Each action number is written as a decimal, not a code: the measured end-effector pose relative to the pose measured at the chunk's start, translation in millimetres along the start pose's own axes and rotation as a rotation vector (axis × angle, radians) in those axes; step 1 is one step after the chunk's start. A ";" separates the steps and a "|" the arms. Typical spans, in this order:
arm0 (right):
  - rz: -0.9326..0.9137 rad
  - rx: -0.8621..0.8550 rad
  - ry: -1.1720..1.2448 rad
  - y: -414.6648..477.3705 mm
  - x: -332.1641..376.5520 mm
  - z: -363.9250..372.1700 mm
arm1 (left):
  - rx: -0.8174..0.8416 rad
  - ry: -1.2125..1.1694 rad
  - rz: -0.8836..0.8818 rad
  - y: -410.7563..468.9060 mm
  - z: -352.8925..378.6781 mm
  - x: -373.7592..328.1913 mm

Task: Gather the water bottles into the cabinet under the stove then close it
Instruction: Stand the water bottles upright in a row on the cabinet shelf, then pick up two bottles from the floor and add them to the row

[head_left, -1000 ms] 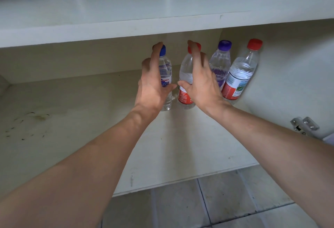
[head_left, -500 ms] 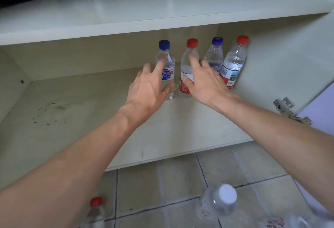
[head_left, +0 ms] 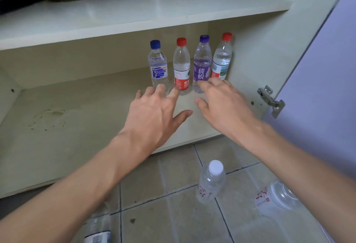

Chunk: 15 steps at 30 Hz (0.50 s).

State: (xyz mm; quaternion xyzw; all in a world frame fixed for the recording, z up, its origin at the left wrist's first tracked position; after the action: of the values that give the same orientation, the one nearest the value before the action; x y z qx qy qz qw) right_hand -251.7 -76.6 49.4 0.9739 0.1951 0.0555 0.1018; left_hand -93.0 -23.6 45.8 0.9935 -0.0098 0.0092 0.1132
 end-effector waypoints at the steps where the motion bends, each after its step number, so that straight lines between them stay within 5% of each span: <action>1: 0.008 -0.001 0.002 -9.4 -2.3 -2.0 | 0.010 0.006 0.009 -5.2 -2.0 -7.0; 15: 0.244 0.081 0.052 -131.4 -66.4 8.4 | 0.111 -0.089 0.195 -70.3 41.0 -99.0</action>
State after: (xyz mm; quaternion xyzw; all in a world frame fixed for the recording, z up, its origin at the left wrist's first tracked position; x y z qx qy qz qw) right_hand -359.9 14.6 7.8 0.9920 0.0798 0.0846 0.0495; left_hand -189.8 37.4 -11.9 0.9920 -0.1110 -0.0235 0.0558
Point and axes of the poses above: each hand's wrist, its own y-axis towards the middle knuckle, its own z-axis out of the palm, x = y × z, the point moved 4 cm from there along y, towards the middle knuckle, and after that the axes turned 5 degrees about -y, right-handed, at the moved point
